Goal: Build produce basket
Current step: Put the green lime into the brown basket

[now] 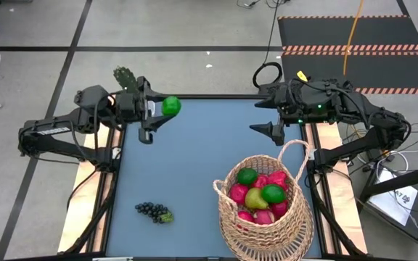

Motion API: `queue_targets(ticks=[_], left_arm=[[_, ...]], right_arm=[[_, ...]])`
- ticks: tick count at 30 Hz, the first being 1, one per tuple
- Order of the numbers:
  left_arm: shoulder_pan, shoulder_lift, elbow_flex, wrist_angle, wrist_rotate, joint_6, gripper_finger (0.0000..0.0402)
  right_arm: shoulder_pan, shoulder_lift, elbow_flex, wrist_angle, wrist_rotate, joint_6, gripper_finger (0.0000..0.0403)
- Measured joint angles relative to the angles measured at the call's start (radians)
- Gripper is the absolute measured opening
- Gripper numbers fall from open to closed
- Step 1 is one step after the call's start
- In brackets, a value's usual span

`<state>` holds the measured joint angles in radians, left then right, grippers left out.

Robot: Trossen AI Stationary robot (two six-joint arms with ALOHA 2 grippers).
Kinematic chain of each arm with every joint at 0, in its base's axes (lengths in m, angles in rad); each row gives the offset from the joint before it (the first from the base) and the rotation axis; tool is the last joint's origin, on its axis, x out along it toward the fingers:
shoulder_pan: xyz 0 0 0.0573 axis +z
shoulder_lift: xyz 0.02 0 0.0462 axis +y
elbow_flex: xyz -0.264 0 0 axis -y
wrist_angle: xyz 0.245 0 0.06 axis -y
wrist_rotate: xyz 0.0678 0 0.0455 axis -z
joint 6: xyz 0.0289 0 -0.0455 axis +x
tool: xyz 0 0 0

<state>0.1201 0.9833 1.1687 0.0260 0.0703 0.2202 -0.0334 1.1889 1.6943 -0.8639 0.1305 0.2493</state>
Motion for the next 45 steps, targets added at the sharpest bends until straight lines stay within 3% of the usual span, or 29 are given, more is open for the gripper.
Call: queue_targets(ticks=[7, 18, 32, 45], left_arm=[[0.0, 0.0, 0.0, 0.0, -0.001, 0.186, 0.0239], [0.011, 0.0, 0.0, 0.001, -0.003, 0.33, 0.0239], [0.011, 0.0, 0.0, 0.001, -0.027, 0.634, 0.0239], [0.011, 0.0, 0.0, 0.001, -0.054, 0.668, 0.0239]], right_arm=[[0.0, 0.0, 0.0, 0.0, 0.0, 0.0, 0.0389], [0.0, 0.0, 0.0, 0.0, 0.0, 0.0, 0.0389], [0.0, 0.0, 0.0, 0.0, 0.0, 0.0, 0.0389], [0.0, 0.0, 0.0, 0.0, -0.001, 0.0, 0.0389]])
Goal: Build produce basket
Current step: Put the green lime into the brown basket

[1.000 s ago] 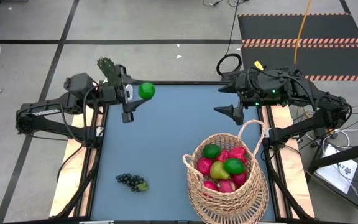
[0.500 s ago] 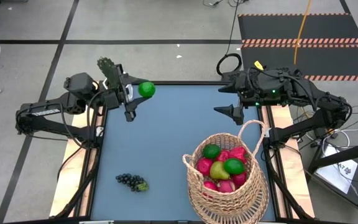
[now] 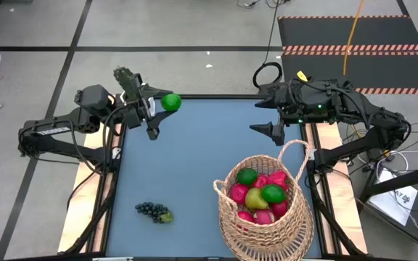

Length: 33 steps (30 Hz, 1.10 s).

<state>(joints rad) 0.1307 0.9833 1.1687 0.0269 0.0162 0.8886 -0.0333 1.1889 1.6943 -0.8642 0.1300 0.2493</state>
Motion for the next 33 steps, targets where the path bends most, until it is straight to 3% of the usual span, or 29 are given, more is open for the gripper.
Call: queue_targets(ticks=[11, 33], left_arm=[[0.0, 0.0, 0.0, 0.0, 0.0, -0.138, 0.0239], [0.0, 0.0, 0.0, 0.0, 0.0, -0.837, 0.0239]], right_arm=[[0.0, 0.0, 0.0, 0.0, 0.0, 0.0, 0.0389], [0.0, 0.0, 0.0, 0.0, 0.0, 0.0, 0.0389]])
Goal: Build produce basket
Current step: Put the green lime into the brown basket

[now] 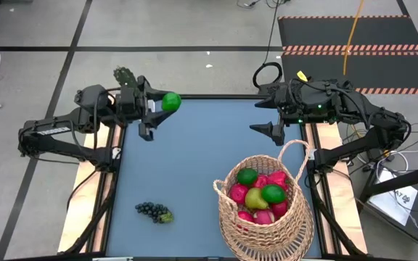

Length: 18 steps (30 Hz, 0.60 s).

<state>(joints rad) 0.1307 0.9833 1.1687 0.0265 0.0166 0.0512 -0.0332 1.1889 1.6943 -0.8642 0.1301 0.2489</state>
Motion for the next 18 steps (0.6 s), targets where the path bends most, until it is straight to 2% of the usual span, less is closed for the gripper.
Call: queue_targets(ticks=[10, 18], left_arm=[[0.0, 0.0, 0.0, 0.0, 0.0, -0.261, 0.0239], [0.0, 0.0, 0.0, 0.0, 0.0, -0.552, 0.0239]], right_arm=[[0.0, 0.0, 0.0, 0.0, 0.0, 0.0, 0.0389], [0.0, 0.0, 0.0, 0.0, 0.0, 0.0, 0.0389]])
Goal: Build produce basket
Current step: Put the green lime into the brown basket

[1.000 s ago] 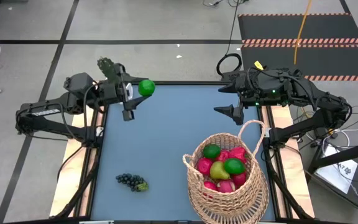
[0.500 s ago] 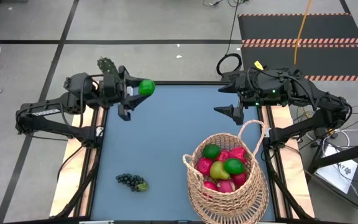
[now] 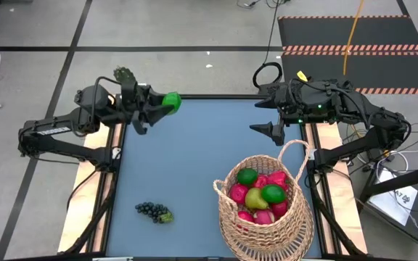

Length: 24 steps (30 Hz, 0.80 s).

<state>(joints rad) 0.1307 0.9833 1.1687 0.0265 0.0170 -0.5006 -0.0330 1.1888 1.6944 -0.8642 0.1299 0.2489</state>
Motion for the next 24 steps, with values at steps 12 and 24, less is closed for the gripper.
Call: queue_targets(ticks=[12, 24], left_arm=[[0.0, 0.0, 0.0, 0.0, 0.0, -0.11, 0.0239], [0.0, 0.0, 0.0, 0.0, 0.0, -0.078, 0.0239]], right_arm=[[0.0, 0.0, 0.0, 0.0, 0.0, 0.0, 0.0389], [0.0, 0.0, 0.0, 0.0, 0.0, 0.0, 0.0389]])
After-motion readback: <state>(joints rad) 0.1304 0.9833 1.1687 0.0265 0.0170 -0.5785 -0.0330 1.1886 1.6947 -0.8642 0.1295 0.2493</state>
